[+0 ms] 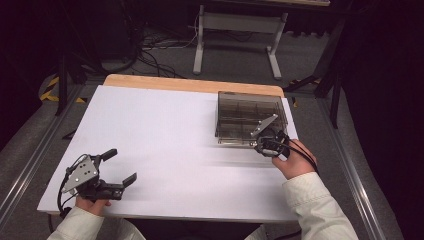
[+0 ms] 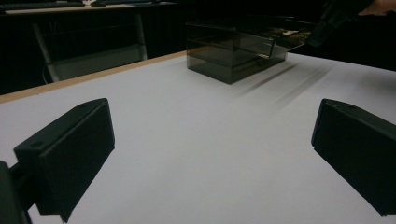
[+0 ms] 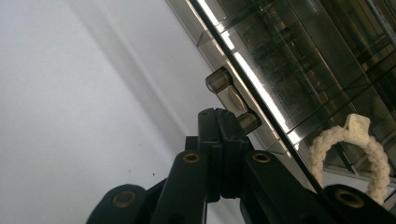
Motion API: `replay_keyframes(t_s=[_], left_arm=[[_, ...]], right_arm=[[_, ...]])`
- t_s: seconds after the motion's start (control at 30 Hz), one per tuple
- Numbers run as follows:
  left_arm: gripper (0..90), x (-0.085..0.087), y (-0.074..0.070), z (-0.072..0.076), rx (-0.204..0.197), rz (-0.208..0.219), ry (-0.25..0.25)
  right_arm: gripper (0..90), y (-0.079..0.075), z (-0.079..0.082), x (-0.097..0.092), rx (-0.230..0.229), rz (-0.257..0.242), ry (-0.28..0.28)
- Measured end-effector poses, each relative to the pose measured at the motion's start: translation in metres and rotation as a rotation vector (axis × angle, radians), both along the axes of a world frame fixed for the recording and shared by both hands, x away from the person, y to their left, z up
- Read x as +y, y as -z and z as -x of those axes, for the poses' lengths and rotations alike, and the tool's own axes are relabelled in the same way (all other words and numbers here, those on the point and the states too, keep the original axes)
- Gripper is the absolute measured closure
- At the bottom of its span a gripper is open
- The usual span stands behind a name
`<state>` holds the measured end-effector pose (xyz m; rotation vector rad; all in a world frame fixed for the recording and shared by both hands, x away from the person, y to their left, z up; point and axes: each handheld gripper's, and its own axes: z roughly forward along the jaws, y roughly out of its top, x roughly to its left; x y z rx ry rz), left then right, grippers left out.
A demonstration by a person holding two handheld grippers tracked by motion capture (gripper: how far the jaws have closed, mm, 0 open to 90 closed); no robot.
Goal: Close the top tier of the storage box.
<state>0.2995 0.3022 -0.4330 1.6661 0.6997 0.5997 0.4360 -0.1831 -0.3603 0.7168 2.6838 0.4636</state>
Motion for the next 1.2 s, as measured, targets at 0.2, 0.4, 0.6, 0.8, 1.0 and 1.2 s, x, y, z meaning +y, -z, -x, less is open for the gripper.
replay_keyframes(t_s=[0.2, 0.4, 0.6, 0.8, 1.0, 1.2], left_arm=[[0.2, 0.000, 0.000, 0.000, 0.000, -0.001, 0.000], [0.2, 0.000, 0.000, 0.000, 0.000, -0.001, 0.000], [0.2, 0.000, 0.000, 0.000, 0.001, -0.001, -0.001], [0.2, 0.000, 0.000, 0.000, 0.004, 0.003, 0.000], [0.2, -0.001, 0.001, 0.000, 0.006, 0.004, 0.000], [0.2, -0.001, 0.001, -0.001, 0.007, 0.005, 0.000]], right_arm=[[90.0, 0.000, 0.000, 0.000, -0.001, -0.003, 0.005], [90.0, -0.001, -0.001, 0.000, -0.006, -0.010, 0.007], [90.0, -0.002, -0.005, -0.001, -0.017, -0.032, 0.017], [90.0, -0.003, -0.010, -0.002, -0.031, -0.049, 0.036], [90.0, -0.006, -0.015, -0.004, -0.042, -0.094, 0.057], [90.0, -0.007, -0.020, -0.006, -0.035, -0.126, 0.061]])
